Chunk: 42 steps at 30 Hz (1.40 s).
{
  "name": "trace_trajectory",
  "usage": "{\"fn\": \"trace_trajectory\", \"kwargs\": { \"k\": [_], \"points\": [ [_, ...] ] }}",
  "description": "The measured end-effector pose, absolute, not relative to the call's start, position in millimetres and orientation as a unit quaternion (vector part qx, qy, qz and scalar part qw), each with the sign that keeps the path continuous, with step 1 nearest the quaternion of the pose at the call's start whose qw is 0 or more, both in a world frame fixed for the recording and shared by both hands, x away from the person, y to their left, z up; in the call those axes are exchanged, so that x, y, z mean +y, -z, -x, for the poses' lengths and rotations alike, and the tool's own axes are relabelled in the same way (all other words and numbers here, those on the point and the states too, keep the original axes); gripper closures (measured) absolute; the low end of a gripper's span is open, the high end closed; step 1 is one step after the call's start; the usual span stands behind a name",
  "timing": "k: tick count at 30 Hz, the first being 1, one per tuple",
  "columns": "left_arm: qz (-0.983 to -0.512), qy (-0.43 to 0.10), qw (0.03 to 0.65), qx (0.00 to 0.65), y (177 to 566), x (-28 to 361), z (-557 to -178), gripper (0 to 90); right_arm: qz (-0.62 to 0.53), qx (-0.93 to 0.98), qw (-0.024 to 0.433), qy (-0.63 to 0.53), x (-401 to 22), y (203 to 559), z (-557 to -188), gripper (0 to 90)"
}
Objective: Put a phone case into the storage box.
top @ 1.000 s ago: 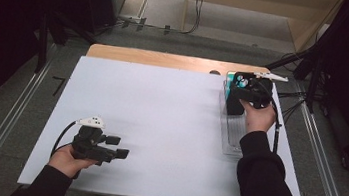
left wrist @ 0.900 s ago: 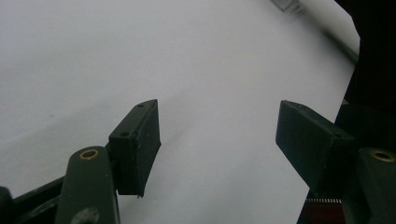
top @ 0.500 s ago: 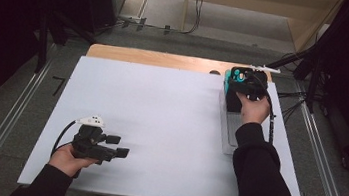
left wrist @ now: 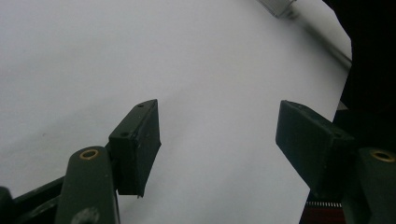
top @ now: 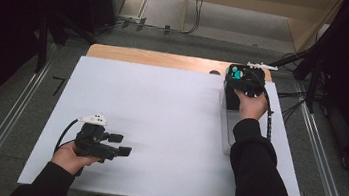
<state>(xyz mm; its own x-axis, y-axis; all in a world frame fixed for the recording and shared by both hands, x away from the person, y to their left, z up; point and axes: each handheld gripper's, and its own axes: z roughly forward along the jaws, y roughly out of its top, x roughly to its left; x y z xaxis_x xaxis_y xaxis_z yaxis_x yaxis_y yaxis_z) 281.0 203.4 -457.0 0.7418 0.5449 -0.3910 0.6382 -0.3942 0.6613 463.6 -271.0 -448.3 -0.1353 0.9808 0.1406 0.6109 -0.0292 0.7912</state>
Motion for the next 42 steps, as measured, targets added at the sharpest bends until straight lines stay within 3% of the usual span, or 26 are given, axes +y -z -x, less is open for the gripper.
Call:
{"fn": "trace_trajectory", "kwargs": {
  "k": [17,20,33,42],
  "points": [
    [-0.833,0.055,0.420,0.356,456.0,200.4,-285.8,31.1,-0.614,0.653,0.231,-0.378,-272.7,453.5,-467.0,8.3],
    [-0.833,0.055,0.420,0.356,455.4,199.0,-286.2,31.1,-0.614,0.655,0.221,-0.381,-273.3,453.6,-466.8,1.1],
    [-0.830,0.053,0.422,0.360,454.0,202.3,-289.0,31.0,-0.616,0.647,0.229,-0.386,-280.6,437.3,-457.9,1.1],
    [-0.823,0.043,0.432,0.367,449.0,214.5,-286.5,31.0,-0.622,0.649,0.191,-0.395,-283.0,421.6,-440.9,1.3]
  ]
}}
